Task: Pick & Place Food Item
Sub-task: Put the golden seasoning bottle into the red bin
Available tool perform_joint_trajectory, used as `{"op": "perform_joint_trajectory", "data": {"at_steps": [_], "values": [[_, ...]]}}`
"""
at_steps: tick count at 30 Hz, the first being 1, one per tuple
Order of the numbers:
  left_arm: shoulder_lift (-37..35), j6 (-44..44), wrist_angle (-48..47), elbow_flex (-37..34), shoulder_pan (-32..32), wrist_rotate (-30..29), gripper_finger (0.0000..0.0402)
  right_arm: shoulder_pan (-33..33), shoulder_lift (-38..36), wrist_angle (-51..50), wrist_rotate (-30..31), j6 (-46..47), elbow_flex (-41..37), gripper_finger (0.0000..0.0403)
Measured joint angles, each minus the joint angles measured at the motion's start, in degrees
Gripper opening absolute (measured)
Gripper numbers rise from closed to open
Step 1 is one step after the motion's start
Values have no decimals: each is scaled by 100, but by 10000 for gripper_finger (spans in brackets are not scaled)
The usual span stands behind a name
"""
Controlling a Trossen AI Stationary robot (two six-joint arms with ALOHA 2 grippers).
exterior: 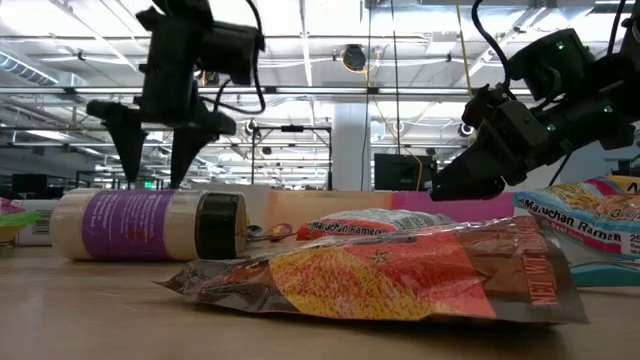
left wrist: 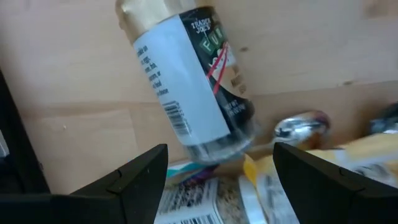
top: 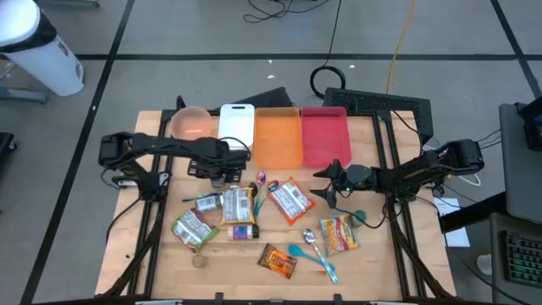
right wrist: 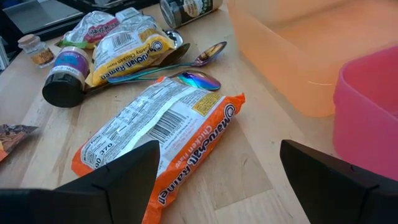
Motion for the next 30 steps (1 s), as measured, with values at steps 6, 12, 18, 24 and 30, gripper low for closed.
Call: {"op": "perform_joint_trajectory", "data": {"at_steps": [6,12,18,24,30], "values": [[477,127,8,0,9,-45,296,0,0,2,0,29,0,325],[646,73,45,2,17,-202,296,0,0,2,0,68,0,325],[646,-73,96,1,60,-405,296,0,0,1,0,68,0,325],[646,-210,164,0,181,-523,296,0,0,2,-1,68,0,325],[646,-214,232,-2,284,-683,296,0,0,1,-20,68,0,325]]}}
